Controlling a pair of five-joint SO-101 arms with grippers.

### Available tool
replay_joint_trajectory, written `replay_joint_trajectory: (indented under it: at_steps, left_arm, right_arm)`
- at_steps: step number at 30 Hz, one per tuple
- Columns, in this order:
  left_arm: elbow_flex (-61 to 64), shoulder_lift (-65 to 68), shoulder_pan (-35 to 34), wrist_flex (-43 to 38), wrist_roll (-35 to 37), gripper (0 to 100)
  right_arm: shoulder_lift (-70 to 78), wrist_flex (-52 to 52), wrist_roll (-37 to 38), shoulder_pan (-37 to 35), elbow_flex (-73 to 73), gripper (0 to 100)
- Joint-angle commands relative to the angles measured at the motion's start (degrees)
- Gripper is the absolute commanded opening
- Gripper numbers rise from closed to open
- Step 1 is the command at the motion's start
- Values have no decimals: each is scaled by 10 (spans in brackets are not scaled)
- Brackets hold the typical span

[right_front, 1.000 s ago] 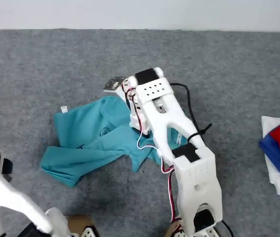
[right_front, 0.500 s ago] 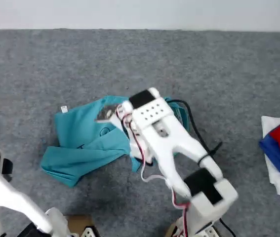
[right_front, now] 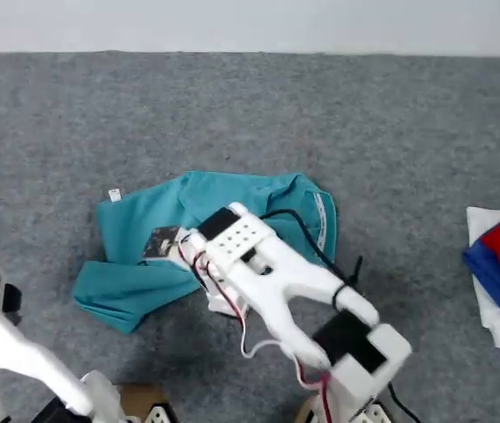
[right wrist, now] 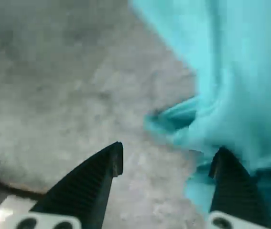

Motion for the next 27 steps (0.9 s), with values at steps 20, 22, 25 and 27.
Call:
replay_joint_trajectory:
  at_steps: [20,22,25,27]
  left_arm:
    - [-18,-18,-58,18,5,182]
    - [-18,-18,-58,18,5,182]
    - [-18,-18,-58,18,5,182]
    - [-18,-18,-57,18,5,182]
  right_arm:
    - [31,211,98,76,-242,21]
    - [8,211,112,86,-226,21]
    - [-46,210,149,82,-181,21]
    - [-82,211,191,64,-132,21]
